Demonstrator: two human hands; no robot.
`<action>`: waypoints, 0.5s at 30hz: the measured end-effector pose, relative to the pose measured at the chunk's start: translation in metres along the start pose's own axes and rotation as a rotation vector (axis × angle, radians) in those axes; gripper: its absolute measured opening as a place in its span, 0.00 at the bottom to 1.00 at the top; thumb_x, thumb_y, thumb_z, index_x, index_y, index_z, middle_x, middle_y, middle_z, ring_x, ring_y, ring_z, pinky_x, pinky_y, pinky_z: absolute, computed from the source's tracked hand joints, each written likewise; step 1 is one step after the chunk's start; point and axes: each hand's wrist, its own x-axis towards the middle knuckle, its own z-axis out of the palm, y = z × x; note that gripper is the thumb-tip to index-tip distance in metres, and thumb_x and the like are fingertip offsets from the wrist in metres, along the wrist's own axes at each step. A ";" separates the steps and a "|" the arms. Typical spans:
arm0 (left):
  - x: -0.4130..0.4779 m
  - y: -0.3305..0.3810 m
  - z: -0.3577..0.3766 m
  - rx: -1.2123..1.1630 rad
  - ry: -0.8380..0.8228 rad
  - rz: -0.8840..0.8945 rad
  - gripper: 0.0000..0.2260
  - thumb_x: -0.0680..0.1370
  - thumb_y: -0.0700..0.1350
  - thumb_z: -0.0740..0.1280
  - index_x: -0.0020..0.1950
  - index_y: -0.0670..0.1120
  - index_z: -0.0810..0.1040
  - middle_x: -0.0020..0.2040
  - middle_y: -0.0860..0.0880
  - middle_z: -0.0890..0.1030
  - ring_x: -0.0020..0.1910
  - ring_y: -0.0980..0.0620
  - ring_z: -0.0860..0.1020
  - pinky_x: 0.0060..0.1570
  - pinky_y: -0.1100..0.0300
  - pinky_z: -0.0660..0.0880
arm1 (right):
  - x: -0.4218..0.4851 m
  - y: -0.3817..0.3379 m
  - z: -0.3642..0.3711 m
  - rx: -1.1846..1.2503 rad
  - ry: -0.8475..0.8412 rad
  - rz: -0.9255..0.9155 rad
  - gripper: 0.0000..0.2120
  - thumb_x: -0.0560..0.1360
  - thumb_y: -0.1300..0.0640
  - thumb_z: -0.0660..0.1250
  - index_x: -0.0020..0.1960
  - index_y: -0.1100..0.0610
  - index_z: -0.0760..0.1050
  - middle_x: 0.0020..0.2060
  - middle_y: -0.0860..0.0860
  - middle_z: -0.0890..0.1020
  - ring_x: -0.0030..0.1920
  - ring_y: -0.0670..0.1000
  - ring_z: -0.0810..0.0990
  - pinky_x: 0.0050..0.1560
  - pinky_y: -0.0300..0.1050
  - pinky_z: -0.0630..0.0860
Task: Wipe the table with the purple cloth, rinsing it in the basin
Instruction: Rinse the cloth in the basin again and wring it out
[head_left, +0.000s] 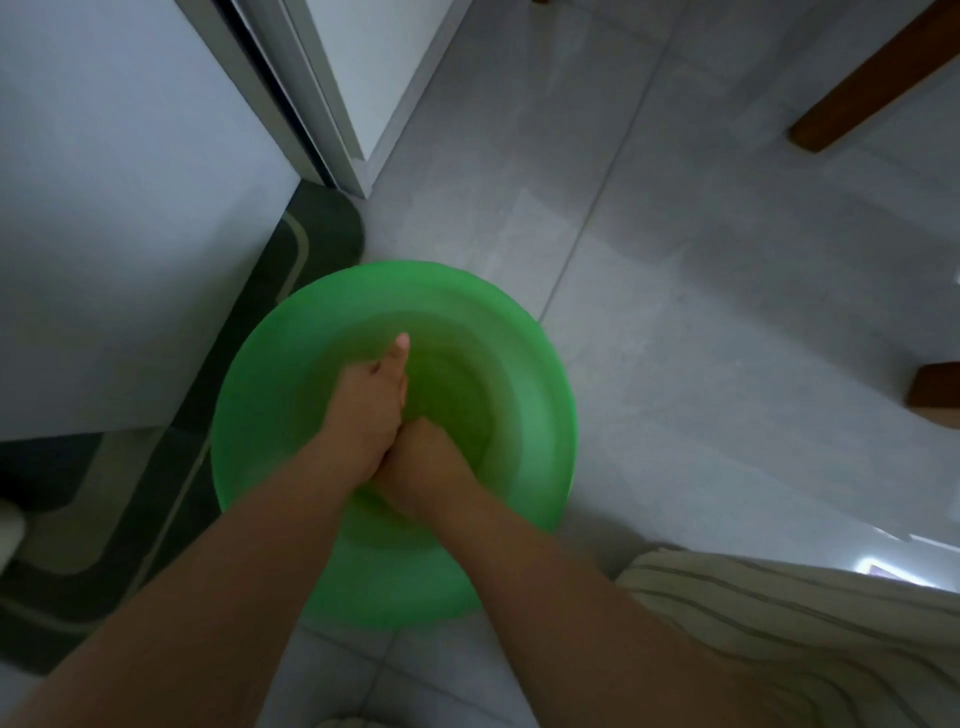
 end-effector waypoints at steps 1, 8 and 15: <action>-0.006 0.005 -0.002 -0.016 0.011 -0.012 0.24 0.78 0.54 0.58 0.24 0.48 0.58 0.21 0.50 0.58 0.24 0.51 0.57 0.31 0.58 0.56 | -0.006 -0.006 -0.009 0.010 -0.029 0.019 0.17 0.77 0.59 0.55 0.48 0.69 0.78 0.47 0.67 0.81 0.47 0.65 0.80 0.42 0.50 0.71; -0.087 0.109 -0.028 0.076 0.078 0.031 0.25 0.78 0.57 0.55 0.23 0.46 0.61 0.21 0.47 0.62 0.21 0.50 0.62 0.26 0.62 0.62 | -0.076 -0.096 -0.110 0.218 0.045 0.276 0.12 0.74 0.62 0.61 0.46 0.69 0.78 0.44 0.68 0.81 0.46 0.66 0.79 0.39 0.50 0.69; -0.190 0.223 -0.099 -0.219 0.105 -0.126 0.21 0.79 0.55 0.55 0.28 0.48 0.69 0.24 0.51 0.77 0.26 0.53 0.75 0.36 0.59 0.72 | -0.144 -0.193 -0.225 0.749 0.064 0.496 0.30 0.62 0.63 0.75 0.59 0.58 0.65 0.51 0.54 0.73 0.48 0.52 0.74 0.48 0.46 0.74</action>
